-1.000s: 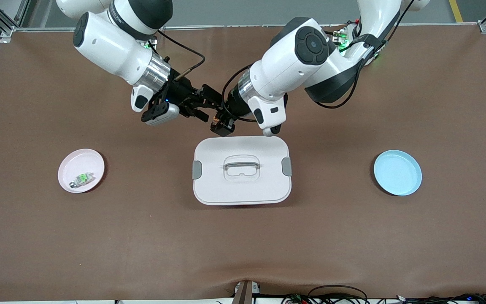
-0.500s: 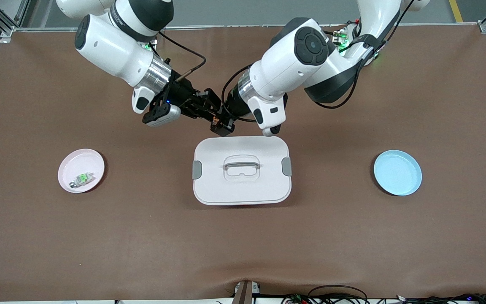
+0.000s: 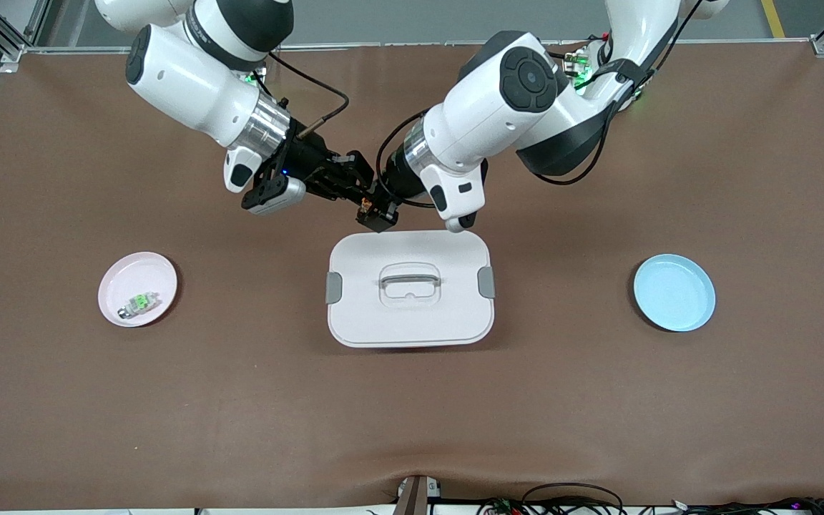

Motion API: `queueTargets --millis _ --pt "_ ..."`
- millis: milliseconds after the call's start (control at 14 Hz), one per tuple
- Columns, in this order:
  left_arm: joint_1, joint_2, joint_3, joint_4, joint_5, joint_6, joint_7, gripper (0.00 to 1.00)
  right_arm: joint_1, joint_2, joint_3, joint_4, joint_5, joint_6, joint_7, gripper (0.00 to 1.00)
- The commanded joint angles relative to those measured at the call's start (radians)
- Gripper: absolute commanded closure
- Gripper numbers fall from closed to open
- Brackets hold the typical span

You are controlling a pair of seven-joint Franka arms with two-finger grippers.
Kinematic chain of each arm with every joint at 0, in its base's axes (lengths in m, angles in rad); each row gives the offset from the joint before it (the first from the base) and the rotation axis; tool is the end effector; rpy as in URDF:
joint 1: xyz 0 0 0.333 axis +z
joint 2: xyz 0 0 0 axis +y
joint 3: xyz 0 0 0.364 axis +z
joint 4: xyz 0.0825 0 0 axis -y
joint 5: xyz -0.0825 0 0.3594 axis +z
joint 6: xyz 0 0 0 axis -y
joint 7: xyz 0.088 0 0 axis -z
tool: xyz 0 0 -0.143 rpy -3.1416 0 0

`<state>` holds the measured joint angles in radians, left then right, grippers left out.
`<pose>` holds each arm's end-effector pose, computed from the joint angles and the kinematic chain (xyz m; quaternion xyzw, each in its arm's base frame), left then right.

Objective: Transfer orange switch to right arm and place
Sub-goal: 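Close the right gripper on the orange switch beside the left gripper, then open the left gripper and pull both grippers apart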

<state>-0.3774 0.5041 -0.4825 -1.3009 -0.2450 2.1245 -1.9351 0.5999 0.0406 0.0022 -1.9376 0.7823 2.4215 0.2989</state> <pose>0.5297 -0.5124 0.5384 0.7741 0.5656 -0.1840 0.2167 0.4865 0.3584 0.5428 -0.9254 0.0856 -0.0487 0.3660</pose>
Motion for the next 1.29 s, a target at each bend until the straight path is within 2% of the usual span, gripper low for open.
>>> queueTargets --millis 0,71,500,643,857,929,1143,1214 --pt "0.002 0.002 -0.002 0.020 -0.017 -0.001 -0.011 0.20 -0.006 0.015 0.002 0.008 0.018 -0.001 -0.018 0.99" --pt "0.002 -0.001 -0.001 0.018 -0.016 -0.003 -0.010 0.00 -0.006 0.015 0.002 0.008 0.018 -0.001 -0.018 0.99" --pt "0.025 -0.015 0.018 0.018 -0.004 -0.024 -0.002 0.00 -0.015 -0.001 0.001 0.005 0.017 -0.021 -0.021 0.99" --pt "0.060 -0.030 0.041 0.018 0.003 -0.038 0.036 0.00 -0.046 -0.018 0.001 0.006 0.003 -0.097 -0.026 0.99" --pt "0.150 -0.054 0.047 0.015 0.026 -0.109 0.206 0.00 -0.107 -0.057 -0.002 0.003 -0.018 -0.211 -0.137 0.99" --pt "0.190 -0.071 0.045 0.012 0.057 -0.129 0.296 0.00 -0.130 -0.068 -0.001 0.006 -0.073 -0.258 -0.151 0.99" --pt "0.277 -0.081 0.045 0.008 0.105 -0.224 0.557 0.00 -0.173 -0.106 -0.001 0.012 -0.320 -0.370 -0.220 0.99" --pt "0.304 -0.081 0.045 0.000 0.125 -0.250 0.658 0.00 -0.195 -0.119 -0.001 0.012 -0.363 -0.404 -0.268 0.99"
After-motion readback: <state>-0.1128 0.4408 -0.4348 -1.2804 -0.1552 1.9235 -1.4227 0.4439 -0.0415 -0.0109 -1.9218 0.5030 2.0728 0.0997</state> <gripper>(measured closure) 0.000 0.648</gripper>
